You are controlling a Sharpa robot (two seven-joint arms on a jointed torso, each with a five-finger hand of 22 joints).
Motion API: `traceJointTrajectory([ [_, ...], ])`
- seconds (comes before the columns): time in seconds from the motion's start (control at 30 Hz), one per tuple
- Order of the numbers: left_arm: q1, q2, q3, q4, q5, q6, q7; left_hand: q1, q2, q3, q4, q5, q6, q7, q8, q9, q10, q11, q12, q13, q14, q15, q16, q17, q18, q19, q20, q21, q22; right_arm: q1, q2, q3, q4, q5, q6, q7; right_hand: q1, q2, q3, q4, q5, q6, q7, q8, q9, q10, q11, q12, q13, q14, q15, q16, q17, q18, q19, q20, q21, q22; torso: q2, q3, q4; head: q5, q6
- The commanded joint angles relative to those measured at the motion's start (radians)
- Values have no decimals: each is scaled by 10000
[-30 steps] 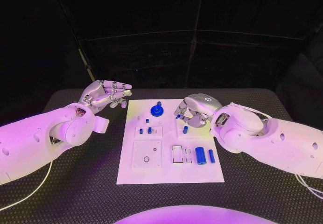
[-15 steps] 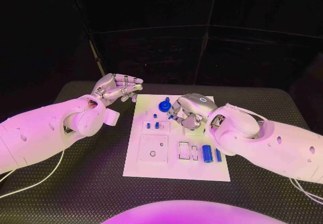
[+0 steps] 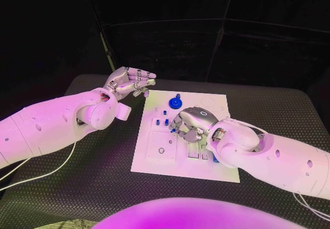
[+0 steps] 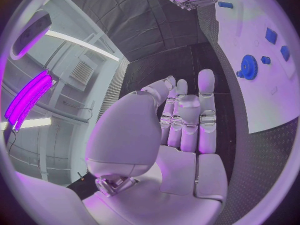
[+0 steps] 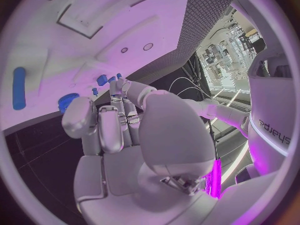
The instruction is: Assemble the parts on the task board
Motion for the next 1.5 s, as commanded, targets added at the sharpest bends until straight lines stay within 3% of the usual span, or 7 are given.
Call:
traceJointTrajectory([
  [0.03,17,29,10,-7,55,130,24,44,60,0,-46,34,-75,-11,-33,-13,-50,9,48,11,-62,29,-47,-8,182,-36,15,-32,-5,-27,62,-3,-64,-168,274,117,-86,1,52,-13,45,32,36,-22,8,11,30,-38,-13,384,-49,52,10,-151,31,2,50,3,5,7,-3,53,-27],
  [0.43,18,74,10,-29,55,156,6,38,61,-8,-45,33,-72,-9,-30,-13,-52,11,58,15,-62,31,-45,-4,182,-36,17,-39,-9,-94,181,-182,-181,-225,581,100,-109,-11,47,-14,36,31,38,-22,8,12,32,-43,-12,384,-47,55,12,-153,34,4,56,13,5,11,-9,113,-154],
  [1.5,18,113,10,-123,55,224,-60,23,61,-24,-40,29,-71,-5,-27,-12,-57,15,73,22,-63,35,-46,-5,182,-37,21,-54,-17,-160,255,-218,-202,-186,979,149,-166,-20,35,-11,18,31,39,-21,9,17,33,-57,-9,383,-44,54,3,-154,35,9,63,22,2,8,-14,142,-273],
])
